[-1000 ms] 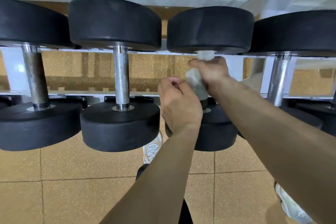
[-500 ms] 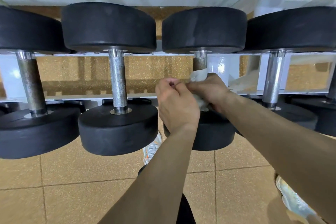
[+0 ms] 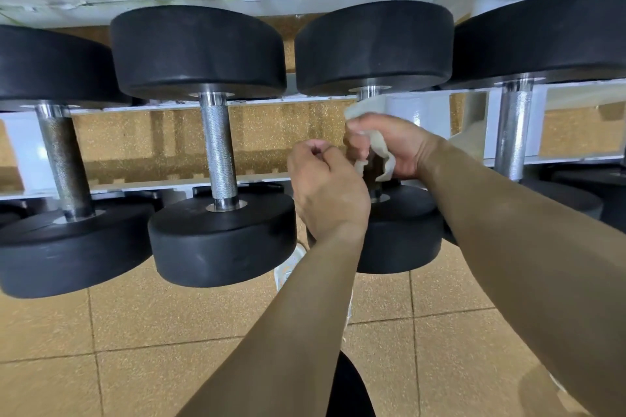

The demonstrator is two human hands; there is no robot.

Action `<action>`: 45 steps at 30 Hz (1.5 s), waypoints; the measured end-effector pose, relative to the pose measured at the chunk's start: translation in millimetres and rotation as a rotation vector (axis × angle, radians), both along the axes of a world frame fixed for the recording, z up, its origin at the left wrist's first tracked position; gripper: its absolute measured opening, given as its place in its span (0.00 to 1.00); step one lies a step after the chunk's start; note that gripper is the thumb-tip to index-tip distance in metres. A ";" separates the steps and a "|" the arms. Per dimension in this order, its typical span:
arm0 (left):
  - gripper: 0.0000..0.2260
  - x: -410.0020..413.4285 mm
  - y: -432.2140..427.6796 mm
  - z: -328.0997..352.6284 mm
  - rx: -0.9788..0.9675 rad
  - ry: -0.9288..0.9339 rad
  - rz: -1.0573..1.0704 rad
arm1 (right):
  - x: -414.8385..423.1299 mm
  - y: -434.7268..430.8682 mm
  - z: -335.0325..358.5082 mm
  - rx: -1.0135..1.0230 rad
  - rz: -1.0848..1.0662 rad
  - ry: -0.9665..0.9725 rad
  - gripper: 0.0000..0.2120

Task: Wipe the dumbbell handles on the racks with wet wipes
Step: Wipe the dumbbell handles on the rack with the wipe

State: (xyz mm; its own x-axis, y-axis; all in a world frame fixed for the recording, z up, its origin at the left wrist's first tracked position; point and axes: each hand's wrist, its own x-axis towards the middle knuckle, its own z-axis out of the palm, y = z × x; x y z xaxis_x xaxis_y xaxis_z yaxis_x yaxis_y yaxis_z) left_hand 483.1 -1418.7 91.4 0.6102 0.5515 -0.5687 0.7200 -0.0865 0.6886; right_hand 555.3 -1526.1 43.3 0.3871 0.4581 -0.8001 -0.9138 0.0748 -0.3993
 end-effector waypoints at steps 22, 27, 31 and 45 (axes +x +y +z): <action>0.24 8.9 39.7 21.2 -0.619 0.006 -0.410 | -56.0 -28.7 90.1 0.050 -0.517 -0.098 0.16; 0.07 10.1 47.9 19.6 -0.639 -0.038 -0.326 | -54.0 -29.8 86.4 -0.028 -0.370 -0.085 0.22; 0.07 16.7 49.3 16.9 -0.539 -0.065 -0.362 | -50.0 -41.1 62.3 -0.469 -0.137 -0.175 0.22; 0.18 33.9 52.7 -12.7 -0.281 0.006 -0.564 | -47.5 -55.4 41.0 -0.373 -0.312 -0.229 0.21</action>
State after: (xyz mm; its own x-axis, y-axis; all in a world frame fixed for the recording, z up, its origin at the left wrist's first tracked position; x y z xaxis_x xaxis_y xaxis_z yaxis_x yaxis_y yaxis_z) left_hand 517.1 -1366.0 78.7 0.7601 -0.0247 -0.6493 0.6202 -0.2702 0.7364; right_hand 507.8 -1581.5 84.3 0.6430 -0.0062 -0.7659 -0.7573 0.1438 -0.6370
